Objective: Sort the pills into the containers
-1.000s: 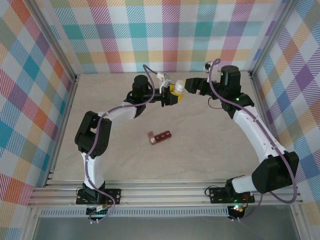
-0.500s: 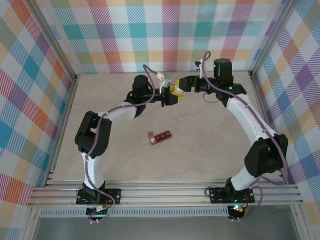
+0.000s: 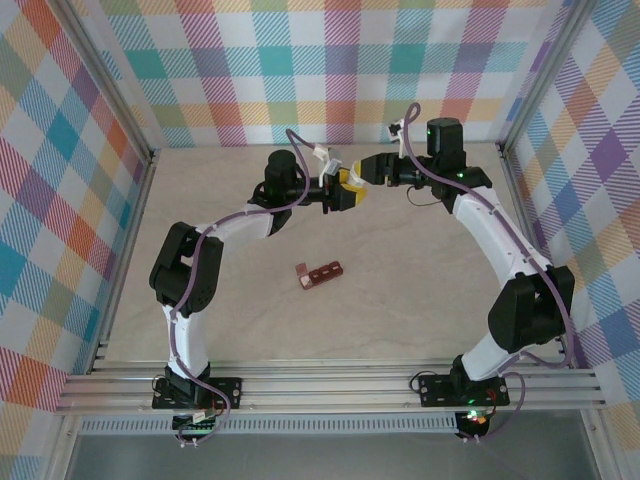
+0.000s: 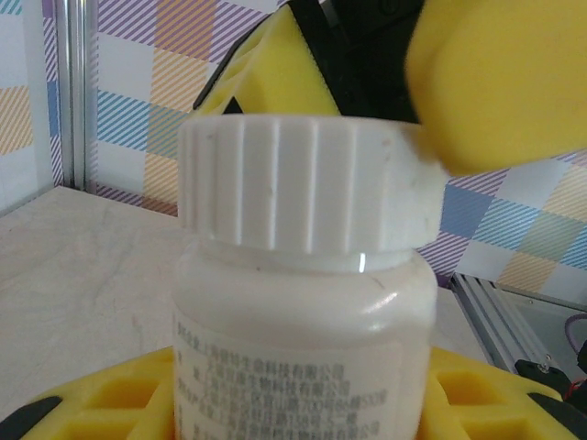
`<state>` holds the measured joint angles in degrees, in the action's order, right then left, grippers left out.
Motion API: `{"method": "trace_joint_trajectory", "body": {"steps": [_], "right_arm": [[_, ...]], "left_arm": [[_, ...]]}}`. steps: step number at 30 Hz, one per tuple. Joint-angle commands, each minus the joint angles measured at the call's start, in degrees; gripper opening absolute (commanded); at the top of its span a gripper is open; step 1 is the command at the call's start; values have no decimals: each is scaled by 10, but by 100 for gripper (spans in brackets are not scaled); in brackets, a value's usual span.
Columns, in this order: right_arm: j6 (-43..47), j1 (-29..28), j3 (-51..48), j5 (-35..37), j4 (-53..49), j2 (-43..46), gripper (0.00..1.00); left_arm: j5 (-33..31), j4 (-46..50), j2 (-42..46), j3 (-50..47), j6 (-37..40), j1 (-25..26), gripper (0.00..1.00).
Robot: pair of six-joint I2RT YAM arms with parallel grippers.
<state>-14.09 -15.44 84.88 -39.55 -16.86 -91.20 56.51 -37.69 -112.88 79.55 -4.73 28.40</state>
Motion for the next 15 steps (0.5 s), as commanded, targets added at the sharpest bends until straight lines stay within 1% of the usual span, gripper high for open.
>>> {"method": "trace_joint_trajectory", "body": {"steps": [1, 5, 7, 10, 15], "right_arm": [[10, -3, 18, -15, -7, -4, 49], [10, -9, 12, -2, -12, -2, 44], [7, -16, 5, 15, -14, 0, 42], [-22, -31, -19, 60, -2, 7, 39], [-112, -87, -93, 210, 45, 35, 37]], "left_arm": [[10, -19, 6, 20, 1, 2, 0], [9, -20, 5, 21, 0, 3, 0], [9, -19, 6, 21, 1, 3, 0], [8, -20, 6, 21, 1, 3, 0], [6, -21, 5, 21, 0, 3, 0]]}}
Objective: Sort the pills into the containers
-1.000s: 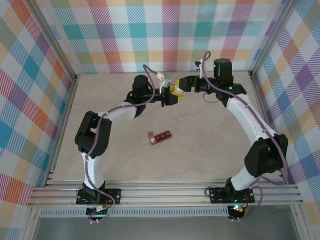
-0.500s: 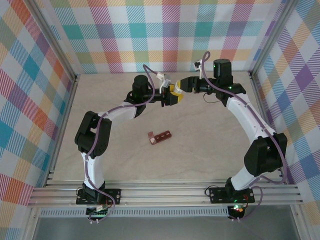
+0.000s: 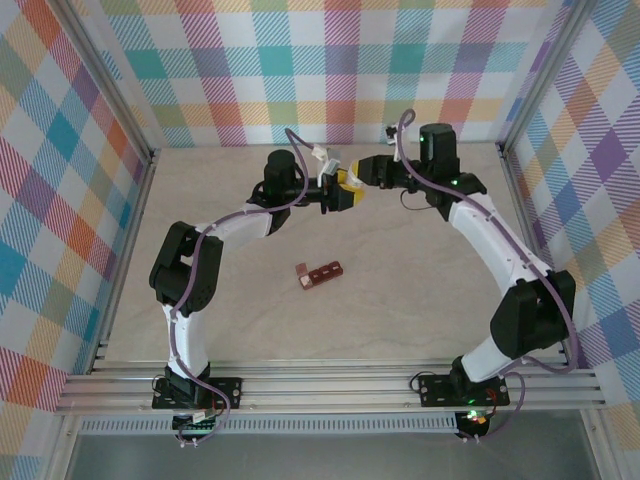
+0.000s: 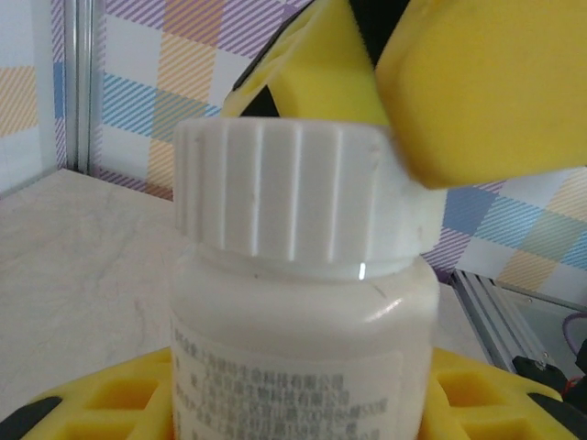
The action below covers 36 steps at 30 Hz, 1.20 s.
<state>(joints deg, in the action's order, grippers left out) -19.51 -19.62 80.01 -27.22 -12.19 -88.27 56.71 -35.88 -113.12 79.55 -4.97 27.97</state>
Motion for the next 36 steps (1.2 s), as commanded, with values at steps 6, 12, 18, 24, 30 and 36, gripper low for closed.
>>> {"method": "trace_joint_trajectory", "body": {"steps": [6, 12, 18, 24, 30, 36], "right_arm": [[-160, -110, -125, 238, 72, 32, 37], [-167, -123, -120, 268, 68, 35, 38], [-116, -116, -86, 264, 33, 56, 43], [-51, -80, -67, 186, 8, 103, 63], [7, -11, -62, 54, 7, 112, 73], [80, 10, -4, -20, -27, 61, 78]], "left_arm": [[3, -42, 5, 21, -1, 9, 0], [3, -44, 5, 22, -1, 9, 0], [5, -44, 5, 22, 0, 9, 0], [9, -33, 8, 21, 8, 9, 0], [15, -28, 10, 20, 13, 8, 0], [25, -21, 10, 21, 17, 8, 0]]}}
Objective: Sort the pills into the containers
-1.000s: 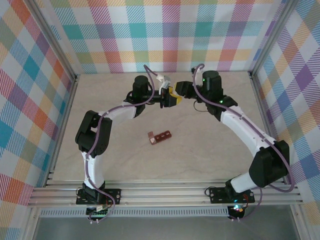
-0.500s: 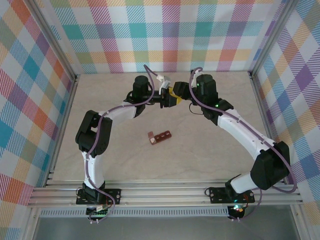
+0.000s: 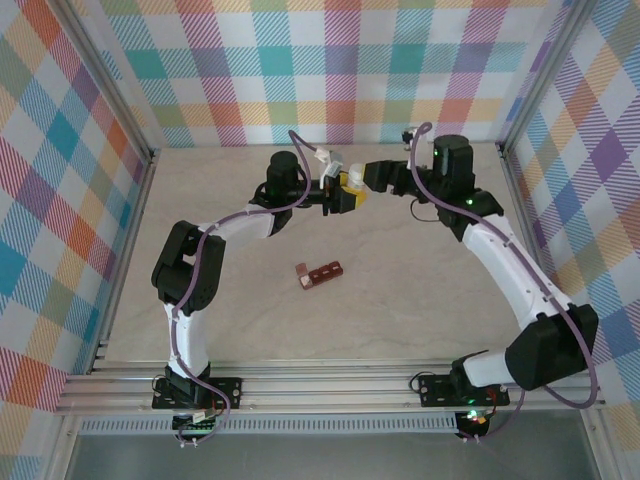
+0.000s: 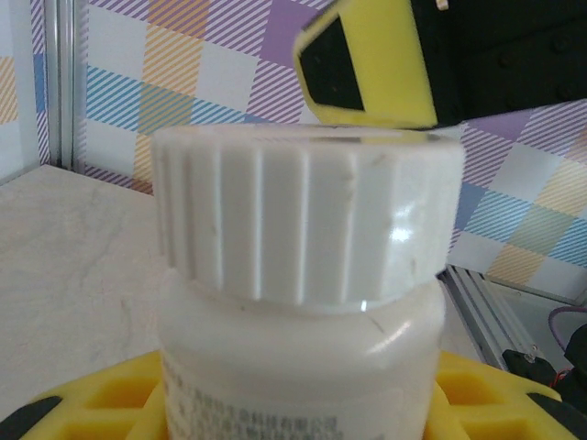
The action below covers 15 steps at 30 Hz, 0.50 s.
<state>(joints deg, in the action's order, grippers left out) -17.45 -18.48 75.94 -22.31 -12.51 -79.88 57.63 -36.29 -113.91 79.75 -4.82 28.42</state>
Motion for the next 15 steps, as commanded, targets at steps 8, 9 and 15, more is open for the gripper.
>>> {"method": "trace_joint_trajectory", "body": {"steps": [8, 9, 15], "right_arm": [[77, 0, 100, -98, -44, -84, 76], [77, 1, 103, -98, -47, -88, 75], [79, 0, 107, -96, -55, -104, 73]], "left_arm": [[21, -12, 16, 24, 17, 4, 0], [22, -11, 16, 24, 17, 4, 0], [23, -9, 16, 25, 18, 4, 0]]}}
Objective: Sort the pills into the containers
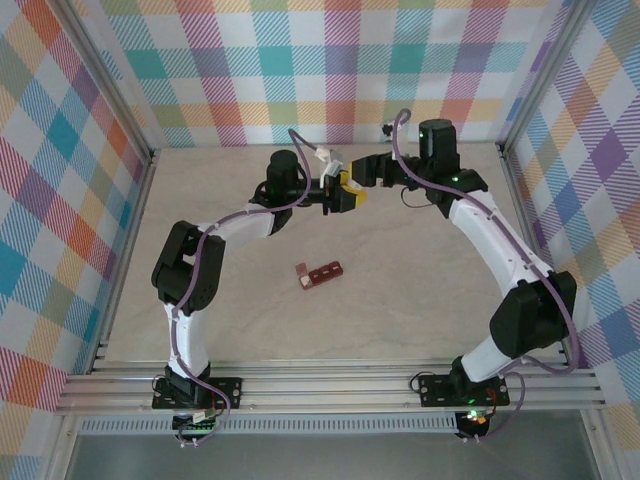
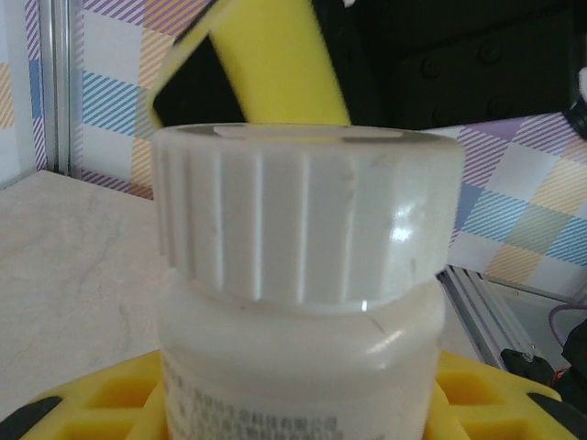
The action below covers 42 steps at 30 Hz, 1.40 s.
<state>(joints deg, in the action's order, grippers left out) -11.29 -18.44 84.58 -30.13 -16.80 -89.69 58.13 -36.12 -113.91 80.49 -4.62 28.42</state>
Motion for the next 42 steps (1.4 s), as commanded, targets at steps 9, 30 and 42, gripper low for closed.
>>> {"method": "trace_joint_trajectory", "body": {"steps": [9, 30, 42], "right_arm": [[16, 1, 15, -22, -13, -13, 61], [-118, -78, -150, 173, 114, 74, 24], [-95, -68, -141, 200, 131, 65, 24]], "left_arm": [[18, -9, 13, 21, 16, 6, 0], [15, 2, 2, 35, 18, 12, 0], [13, 74, 5, 55, 54, 16, 60]]}}
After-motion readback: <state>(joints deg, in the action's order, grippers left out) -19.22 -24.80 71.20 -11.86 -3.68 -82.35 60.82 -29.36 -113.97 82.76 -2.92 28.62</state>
